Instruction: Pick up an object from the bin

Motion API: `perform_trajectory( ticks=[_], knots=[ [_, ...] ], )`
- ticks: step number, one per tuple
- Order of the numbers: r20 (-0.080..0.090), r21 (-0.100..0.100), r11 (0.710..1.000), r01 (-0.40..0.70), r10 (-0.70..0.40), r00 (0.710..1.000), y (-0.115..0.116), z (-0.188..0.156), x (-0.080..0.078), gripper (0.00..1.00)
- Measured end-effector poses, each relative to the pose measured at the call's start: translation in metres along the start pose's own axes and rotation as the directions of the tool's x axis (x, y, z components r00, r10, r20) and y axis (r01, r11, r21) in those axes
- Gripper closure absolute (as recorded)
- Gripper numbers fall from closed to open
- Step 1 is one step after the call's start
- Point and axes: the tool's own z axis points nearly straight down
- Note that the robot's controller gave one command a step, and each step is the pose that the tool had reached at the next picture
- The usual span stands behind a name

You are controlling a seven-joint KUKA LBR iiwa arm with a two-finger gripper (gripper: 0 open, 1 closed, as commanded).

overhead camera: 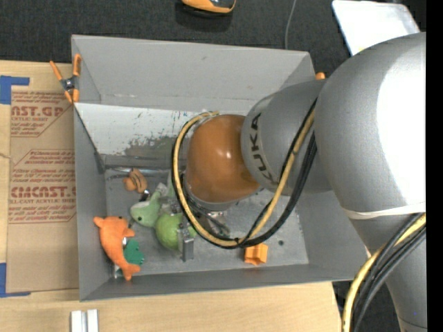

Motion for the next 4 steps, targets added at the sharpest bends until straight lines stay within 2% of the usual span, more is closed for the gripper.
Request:
perform_trajectory(
  ticks=[4],
  knots=[
    [0.000, 0.000, 1.000, 0.000, 0.000, 1.000, 0.0000, 0.0000, 0.0000, 1.00]
  ],
)
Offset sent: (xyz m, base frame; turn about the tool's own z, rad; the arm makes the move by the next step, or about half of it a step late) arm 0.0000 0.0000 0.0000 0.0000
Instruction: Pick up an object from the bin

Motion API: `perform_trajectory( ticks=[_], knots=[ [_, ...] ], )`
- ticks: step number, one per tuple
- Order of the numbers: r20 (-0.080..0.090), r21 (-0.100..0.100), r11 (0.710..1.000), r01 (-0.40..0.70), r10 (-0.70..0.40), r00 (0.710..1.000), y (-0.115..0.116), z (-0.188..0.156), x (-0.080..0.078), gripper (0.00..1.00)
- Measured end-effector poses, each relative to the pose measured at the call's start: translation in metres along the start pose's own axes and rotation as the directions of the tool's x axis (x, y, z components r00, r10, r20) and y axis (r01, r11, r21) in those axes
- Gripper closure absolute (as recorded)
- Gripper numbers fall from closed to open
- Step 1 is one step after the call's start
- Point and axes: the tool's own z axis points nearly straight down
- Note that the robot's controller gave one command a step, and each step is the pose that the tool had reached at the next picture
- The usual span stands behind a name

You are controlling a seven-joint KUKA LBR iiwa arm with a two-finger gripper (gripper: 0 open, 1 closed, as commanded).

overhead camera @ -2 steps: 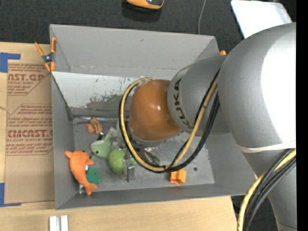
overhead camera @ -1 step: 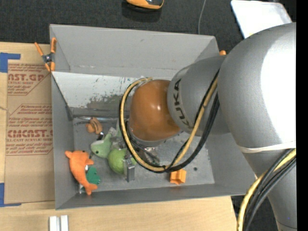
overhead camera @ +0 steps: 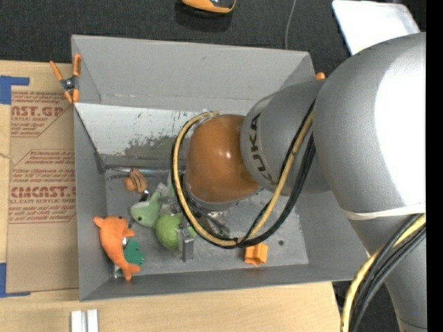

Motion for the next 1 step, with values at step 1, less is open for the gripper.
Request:
perform_trajectory(
  ticks=[1],
  knots=[
    [0.000, 0.000, 1.000, 0.000, 0.000, 1.000, 0.0000, 0.0000, 0.0000, 1.00]
  ],
)
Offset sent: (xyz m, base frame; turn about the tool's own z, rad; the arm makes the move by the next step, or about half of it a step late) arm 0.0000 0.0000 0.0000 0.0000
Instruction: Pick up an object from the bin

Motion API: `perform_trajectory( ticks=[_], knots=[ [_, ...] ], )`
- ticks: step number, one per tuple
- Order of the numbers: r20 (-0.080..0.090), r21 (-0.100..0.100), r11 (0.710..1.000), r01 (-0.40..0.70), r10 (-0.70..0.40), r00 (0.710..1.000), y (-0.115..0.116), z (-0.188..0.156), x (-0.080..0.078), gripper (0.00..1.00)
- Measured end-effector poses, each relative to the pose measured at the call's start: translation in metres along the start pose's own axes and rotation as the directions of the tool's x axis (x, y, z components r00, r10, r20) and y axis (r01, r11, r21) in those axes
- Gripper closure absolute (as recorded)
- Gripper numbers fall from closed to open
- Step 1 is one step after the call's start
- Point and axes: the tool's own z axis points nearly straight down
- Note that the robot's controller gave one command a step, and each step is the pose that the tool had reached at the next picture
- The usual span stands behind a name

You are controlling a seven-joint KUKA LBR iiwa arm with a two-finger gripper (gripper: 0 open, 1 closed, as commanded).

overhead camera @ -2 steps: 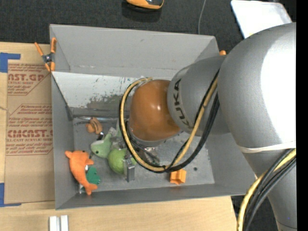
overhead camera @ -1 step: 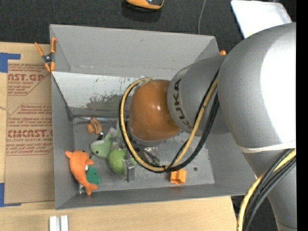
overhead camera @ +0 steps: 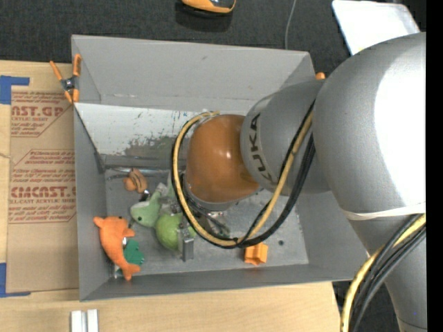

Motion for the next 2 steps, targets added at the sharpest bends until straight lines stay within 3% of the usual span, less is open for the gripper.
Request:
perform_trajectory(
  ticks=[2],
  knots=[
    [0.000, 0.000, 1.000, 0.000, 0.000, 1.000, 0.0000, 0.0000, 0.0000, 1.00]
  ],
)
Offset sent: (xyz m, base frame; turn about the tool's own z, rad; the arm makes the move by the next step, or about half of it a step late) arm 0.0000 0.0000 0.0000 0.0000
